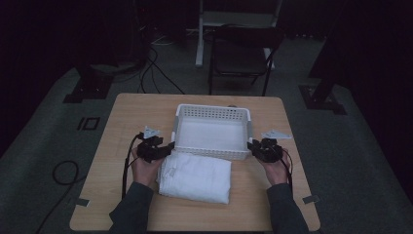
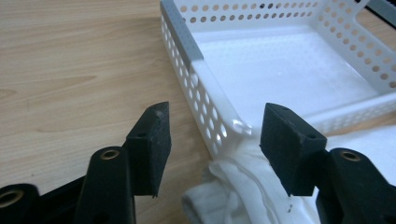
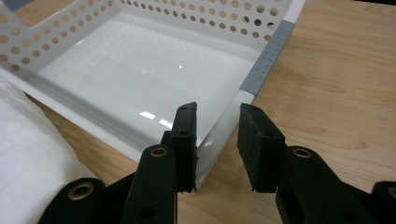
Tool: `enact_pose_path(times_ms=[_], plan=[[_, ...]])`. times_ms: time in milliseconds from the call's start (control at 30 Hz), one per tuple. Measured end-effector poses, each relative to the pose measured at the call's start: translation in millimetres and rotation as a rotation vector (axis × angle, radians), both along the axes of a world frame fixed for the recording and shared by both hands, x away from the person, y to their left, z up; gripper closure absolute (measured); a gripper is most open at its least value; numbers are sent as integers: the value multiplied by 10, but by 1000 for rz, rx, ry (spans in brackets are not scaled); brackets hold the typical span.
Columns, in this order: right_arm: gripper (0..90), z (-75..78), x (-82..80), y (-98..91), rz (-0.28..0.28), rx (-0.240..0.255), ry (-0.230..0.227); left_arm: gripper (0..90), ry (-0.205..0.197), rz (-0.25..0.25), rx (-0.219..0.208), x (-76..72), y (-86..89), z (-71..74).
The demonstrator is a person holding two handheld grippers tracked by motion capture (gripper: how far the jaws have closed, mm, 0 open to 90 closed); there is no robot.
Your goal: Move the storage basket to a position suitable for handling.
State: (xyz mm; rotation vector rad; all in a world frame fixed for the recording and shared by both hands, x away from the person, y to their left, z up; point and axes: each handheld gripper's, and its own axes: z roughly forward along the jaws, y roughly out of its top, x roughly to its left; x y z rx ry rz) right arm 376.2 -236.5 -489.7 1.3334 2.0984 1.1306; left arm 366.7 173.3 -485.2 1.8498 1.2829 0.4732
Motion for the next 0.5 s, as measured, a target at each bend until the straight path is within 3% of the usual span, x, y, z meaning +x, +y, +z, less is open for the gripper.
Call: enact_pose_path(times_ms=[167,200,333,400,500], plan=[[685,-4,11,32,4,7,2,469,2,14,-3,123,-53,-14],[685,-3,15,34,7,7,3,485,21,30,-3,175,-59,-48],[684,-3,32,57,16,9,4,545,37,35,-15,205,-63,-91],[683,1,55,89,30,8,9,605,38,30,14,204,-85,-106],[684,5,79,126,31,-1,7,630,42,34,12,197,-72,-100]])
